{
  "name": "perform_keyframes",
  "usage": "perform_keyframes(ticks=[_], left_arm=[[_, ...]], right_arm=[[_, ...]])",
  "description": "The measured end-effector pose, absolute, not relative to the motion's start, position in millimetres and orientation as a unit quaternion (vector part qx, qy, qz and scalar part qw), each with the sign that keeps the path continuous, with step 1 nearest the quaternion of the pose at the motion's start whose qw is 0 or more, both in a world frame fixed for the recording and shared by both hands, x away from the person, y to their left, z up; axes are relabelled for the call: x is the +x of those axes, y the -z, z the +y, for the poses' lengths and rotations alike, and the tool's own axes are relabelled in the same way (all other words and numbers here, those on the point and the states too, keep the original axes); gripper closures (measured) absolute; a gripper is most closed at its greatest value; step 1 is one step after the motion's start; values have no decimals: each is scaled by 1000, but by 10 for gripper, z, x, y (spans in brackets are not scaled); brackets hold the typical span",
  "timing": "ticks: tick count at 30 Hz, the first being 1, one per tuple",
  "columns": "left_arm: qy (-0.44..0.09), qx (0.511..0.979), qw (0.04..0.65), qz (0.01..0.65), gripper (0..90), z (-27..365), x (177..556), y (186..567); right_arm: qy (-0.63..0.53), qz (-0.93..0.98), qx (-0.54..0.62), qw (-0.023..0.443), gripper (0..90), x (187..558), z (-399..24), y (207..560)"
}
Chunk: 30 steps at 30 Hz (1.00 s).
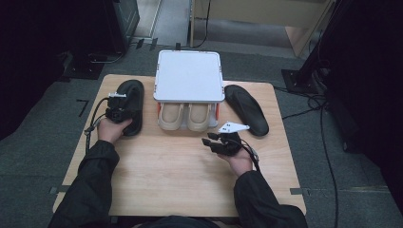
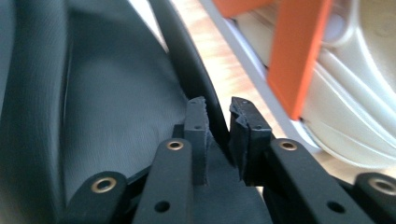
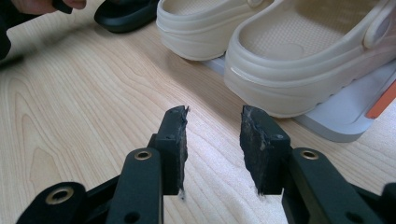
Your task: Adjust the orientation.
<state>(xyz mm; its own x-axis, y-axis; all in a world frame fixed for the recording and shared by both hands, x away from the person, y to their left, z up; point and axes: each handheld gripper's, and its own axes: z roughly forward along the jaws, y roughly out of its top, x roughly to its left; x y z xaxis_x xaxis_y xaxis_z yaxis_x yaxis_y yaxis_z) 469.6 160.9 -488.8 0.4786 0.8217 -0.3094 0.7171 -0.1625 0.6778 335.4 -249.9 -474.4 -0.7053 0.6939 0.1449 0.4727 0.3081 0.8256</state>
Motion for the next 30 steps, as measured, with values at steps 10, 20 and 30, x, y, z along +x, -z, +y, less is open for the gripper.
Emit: perform_keyframes(ticks=[10, 20, 30], left_arm=[[-34, 768, 403, 496, 837, 1501, 4506, 4879], [-37, 767, 408, 494, 746, 1539, 4377, 4817], [-70, 763, 414, 491, 647, 1794, 4507, 4659]], right_arm=[[-466, 800, 357, 122, 628, 3365, -2488, 4728], [-469, 804, 348, 114, 633, 3420, -2425, 4722], [-465, 806, 351, 104, 630, 3414, -2409, 4737]])
